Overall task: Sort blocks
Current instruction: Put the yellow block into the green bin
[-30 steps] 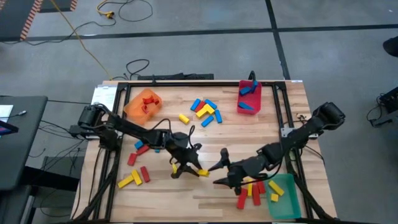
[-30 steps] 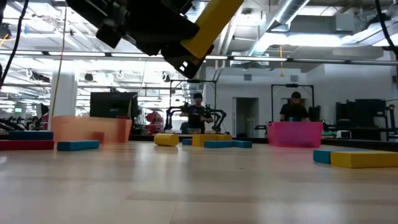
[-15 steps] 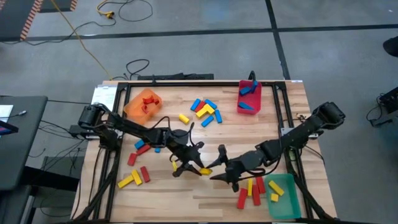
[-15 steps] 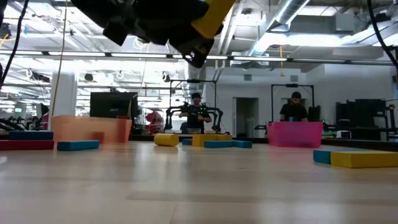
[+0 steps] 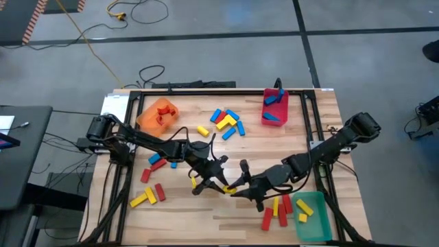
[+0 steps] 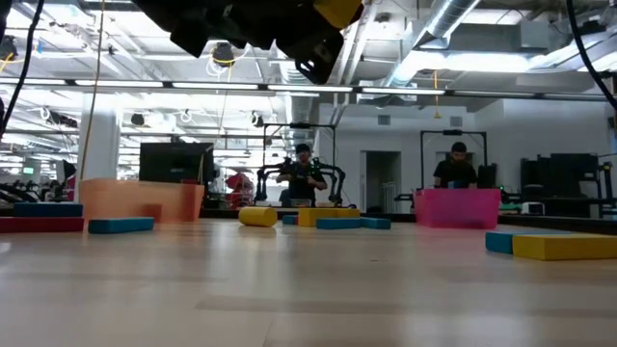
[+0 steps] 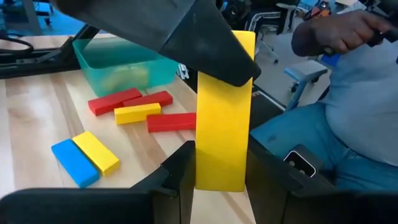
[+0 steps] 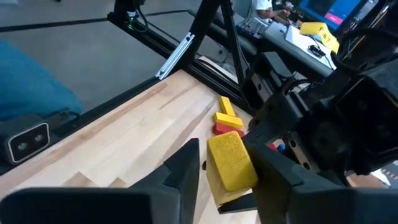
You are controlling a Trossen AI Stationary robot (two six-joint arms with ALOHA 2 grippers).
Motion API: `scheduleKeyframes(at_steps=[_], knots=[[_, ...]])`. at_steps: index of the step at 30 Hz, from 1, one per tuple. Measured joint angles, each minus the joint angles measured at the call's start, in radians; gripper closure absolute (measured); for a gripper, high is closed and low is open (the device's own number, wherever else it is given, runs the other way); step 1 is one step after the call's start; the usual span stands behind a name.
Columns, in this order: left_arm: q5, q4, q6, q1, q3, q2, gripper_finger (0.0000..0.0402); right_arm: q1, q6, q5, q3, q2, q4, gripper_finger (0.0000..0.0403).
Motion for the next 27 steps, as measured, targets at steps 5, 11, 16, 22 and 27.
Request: scheduleKeyframes(at_steps=[5,11,16,22,27], knots=[[0.001,0.017,-0.012,0.0,0.0,0.0,0.0297,-0.001,-0.012,-0.001,0.0,-0.001,0.005,0.0291],[0.007,0.021,-0.016,0.0,0.0,0.0,0.0296,0.0,-0.025,-0.005,0.0,-0.001,0.003,0.0313],[0.007,0.022,-0.021,0.0,0.0,0.0,0.0295,0.002,-0.025,-0.007,0.0,-0.001,0.001,0.0318],[0.035,0.031,-0.039,0.012,0.0,-0.001,0.0258,0.021,-0.014,-0.002,0.0,-0.006,0.001,0.0321],[0.053,0.039,-0.079,0.048,0.0,-0.003,0.022,0.043,0.013,-0.016,0.024,-0.01,-0.045,0.0328]])
